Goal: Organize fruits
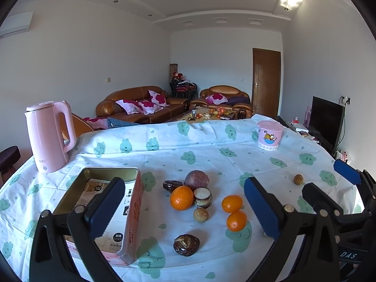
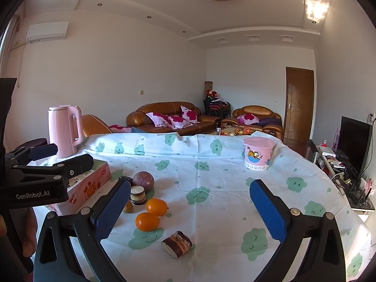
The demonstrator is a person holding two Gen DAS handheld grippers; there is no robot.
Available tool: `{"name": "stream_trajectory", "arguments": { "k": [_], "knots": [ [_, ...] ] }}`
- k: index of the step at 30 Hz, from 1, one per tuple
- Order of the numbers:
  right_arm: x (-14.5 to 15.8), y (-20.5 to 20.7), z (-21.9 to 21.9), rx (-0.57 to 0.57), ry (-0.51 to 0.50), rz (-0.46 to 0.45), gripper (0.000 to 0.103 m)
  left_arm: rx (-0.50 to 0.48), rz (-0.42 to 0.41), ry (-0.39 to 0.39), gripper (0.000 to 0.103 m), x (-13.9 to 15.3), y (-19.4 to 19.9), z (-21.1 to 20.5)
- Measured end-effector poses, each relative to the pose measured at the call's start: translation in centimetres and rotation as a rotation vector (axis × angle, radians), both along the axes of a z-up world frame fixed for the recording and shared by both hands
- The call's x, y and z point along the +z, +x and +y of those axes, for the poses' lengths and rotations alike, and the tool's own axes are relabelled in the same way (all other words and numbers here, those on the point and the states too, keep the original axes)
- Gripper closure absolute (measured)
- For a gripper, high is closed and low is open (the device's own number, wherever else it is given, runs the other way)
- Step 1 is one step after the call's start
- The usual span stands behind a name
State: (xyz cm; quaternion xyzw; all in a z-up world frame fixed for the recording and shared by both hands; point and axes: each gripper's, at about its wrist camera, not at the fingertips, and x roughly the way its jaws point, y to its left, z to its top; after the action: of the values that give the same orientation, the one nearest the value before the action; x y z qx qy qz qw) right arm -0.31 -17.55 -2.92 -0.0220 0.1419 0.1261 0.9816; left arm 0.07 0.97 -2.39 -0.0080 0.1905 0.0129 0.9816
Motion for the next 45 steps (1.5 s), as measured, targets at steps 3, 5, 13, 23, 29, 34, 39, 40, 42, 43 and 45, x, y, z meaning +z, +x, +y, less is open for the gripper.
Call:
{"name": "stream_trajectory", "arguments": {
  "k": [3, 5, 13, 23, 29, 34, 39, 40, 42, 43, 45],
  "knots": [
    [0.0, 0.0, 0.0, 0.0, 0.0, 0.0, 0.001, 0.0, 0.001, 0.0, 0.0, -0.2, -0.1, 0.1],
    [0.0, 0.0, 0.0, -0.001, 0.0, 0.0, 0.001, -0.001, 0.003, 0.0, 0.0, -0.3, -0.2, 0.2],
    [-0.5, 0.1, -0.3, -0.005, 0.007, 0.007, 0.001, -0.003, 0.016, 0.003, 0.0, -0.5, 0.1, -0.3],
    [-1.3, 0.6, -1.5, -0.005, 0.036, 0.04, 0.001, -0.046, 0.067, -0.032, 0.0, -0.9, 1.5, -1.5],
    [-2.2, 1.4, -4.0, -0.078, 0.051, 0.068, 0.001, -0.131, 0.115, -0.083, 0.0, -1.8, 2.4, -3.3],
    [-3.7, 2.5, -7.6, -0.18, 0.065, 0.132, 0.001, -0.276, 0.186, -0.093, 0.007, -3.2, 3.2, -7.3],
    [-5.0, 3.2, -9.9, -0.223, 0.032, 0.166, 0.001, -0.375, 0.287, -0.058, 0.03, -5.2, 4.3, -11.1],
    [-5.2, 3.4, -10.1, -0.221, 0.029, 0.176, 0.001, -0.378, 0.306, -0.052, 0.035, -5.6, 4.5, -11.6],
    [-5.7, 3.9, -10.5, -0.222, 0.025, 0.196, 0.001, -0.391, 0.354, -0.06, 0.048, -6.5, 5.0, -11.9],
    [-5.9, 4.0, -10.5, -0.219, 0.025, 0.204, 0.001, -0.396, 0.379, -0.069, 0.053, -6.8, 5.2, -11.9],
    [-6.2, 4.3, -10.4, -0.209, 0.029, 0.213, 0.001, -0.406, 0.418, -0.088, 0.059, -7.6, 5.6, -11.9]
  ]
}}
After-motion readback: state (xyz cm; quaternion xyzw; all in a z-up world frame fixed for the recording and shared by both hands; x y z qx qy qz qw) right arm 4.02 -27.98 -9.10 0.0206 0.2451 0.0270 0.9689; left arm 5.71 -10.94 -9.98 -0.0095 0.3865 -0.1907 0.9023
